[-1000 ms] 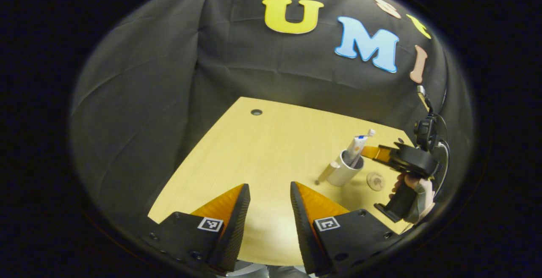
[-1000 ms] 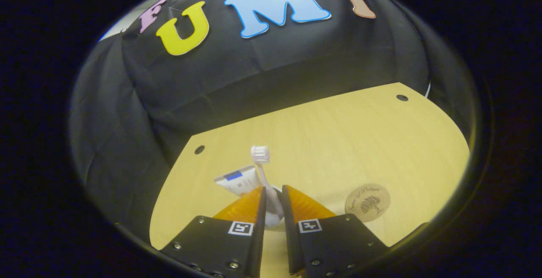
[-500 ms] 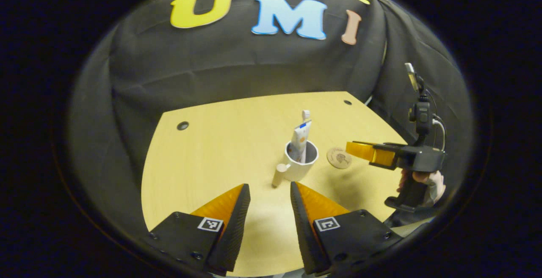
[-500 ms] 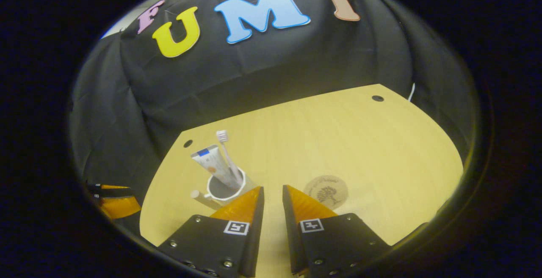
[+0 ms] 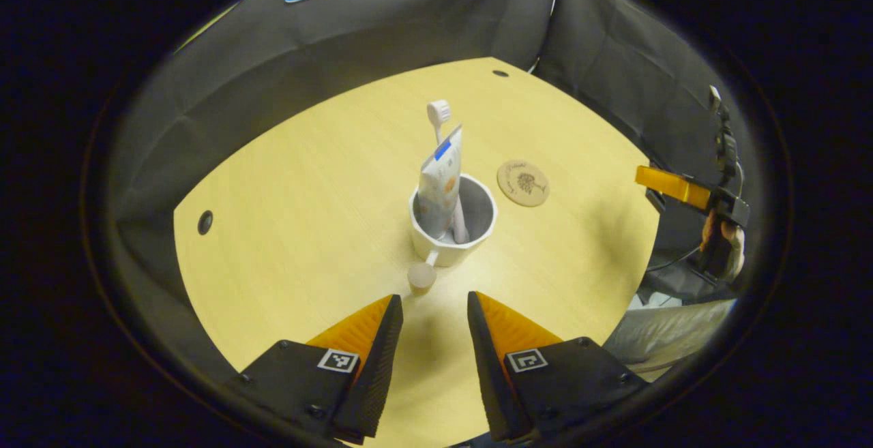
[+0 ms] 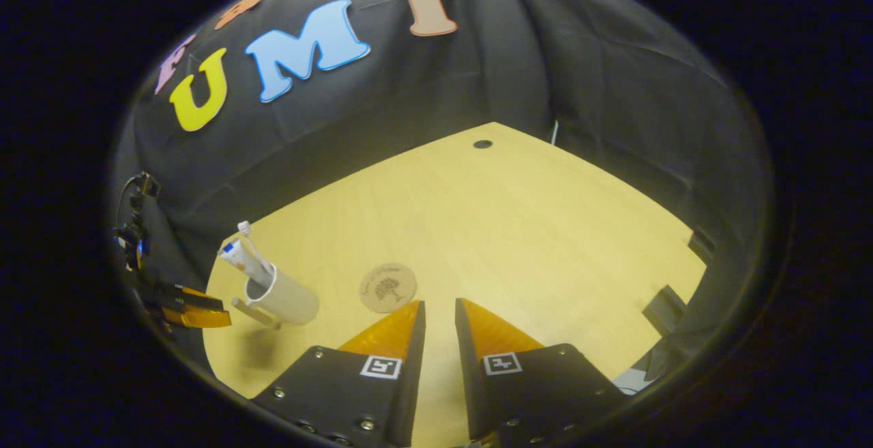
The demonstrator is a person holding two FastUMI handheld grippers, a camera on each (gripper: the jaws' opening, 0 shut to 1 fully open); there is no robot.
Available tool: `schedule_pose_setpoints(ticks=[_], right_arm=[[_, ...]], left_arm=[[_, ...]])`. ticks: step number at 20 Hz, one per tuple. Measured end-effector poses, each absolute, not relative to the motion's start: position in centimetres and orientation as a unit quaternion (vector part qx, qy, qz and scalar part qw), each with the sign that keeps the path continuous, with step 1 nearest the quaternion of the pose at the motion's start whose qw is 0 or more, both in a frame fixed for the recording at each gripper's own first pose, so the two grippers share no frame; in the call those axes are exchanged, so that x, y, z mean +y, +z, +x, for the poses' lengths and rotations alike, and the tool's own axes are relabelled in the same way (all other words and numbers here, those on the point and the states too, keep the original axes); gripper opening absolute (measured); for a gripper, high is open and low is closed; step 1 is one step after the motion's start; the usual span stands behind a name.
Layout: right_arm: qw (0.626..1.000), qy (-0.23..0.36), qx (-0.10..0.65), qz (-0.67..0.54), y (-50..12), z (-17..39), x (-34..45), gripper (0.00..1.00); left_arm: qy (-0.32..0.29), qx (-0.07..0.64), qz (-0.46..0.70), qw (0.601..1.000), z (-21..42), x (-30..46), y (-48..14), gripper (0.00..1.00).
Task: Put the toothbrush and toothpaste on the desktop into the cup, then pick up the cup and place it on the coaster on the desktop.
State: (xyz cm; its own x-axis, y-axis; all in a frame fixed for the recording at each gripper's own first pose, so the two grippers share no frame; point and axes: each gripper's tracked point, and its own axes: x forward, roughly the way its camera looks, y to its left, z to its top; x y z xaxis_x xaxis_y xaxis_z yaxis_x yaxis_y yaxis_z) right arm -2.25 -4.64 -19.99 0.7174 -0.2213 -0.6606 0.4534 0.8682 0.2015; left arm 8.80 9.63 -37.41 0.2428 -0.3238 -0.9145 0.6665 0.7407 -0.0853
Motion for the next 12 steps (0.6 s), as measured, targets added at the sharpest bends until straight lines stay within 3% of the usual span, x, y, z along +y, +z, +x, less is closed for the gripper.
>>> schedule_pose_setpoints(ticks=[1,2,5,7,12], right_arm=[[0.905,-0.201,0.326,0.184,-20.1,-3.2,-5.5,0.29],[0.900,-0.215,0.326,0.191,-20.4,-4.2,-6.1,0.29],[0.889,-0.245,0.327,0.208,-21.0,-6.3,-7.6,0.29],[0.881,-0.260,0.328,0.219,-21.4,-7.3,-8.0,0.29],[0.869,-0.282,0.332,0.233,-21.8,-8.0,-8.1,0.29]], left_arm=[[-0.323,0.534,0.177,0.761,9.4,9.7,-37.9,0.68],[-0.327,0.543,0.191,0.750,9.8,9.9,-38.5,0.60],[-0.337,0.563,0.229,0.719,10.7,10.2,-39.8,0.69],[-0.347,0.568,0.256,0.701,11.1,10.1,-40.7,0.69],[-0.351,0.587,0.297,0.666,11.4,8.5,-42.9,0.60]])
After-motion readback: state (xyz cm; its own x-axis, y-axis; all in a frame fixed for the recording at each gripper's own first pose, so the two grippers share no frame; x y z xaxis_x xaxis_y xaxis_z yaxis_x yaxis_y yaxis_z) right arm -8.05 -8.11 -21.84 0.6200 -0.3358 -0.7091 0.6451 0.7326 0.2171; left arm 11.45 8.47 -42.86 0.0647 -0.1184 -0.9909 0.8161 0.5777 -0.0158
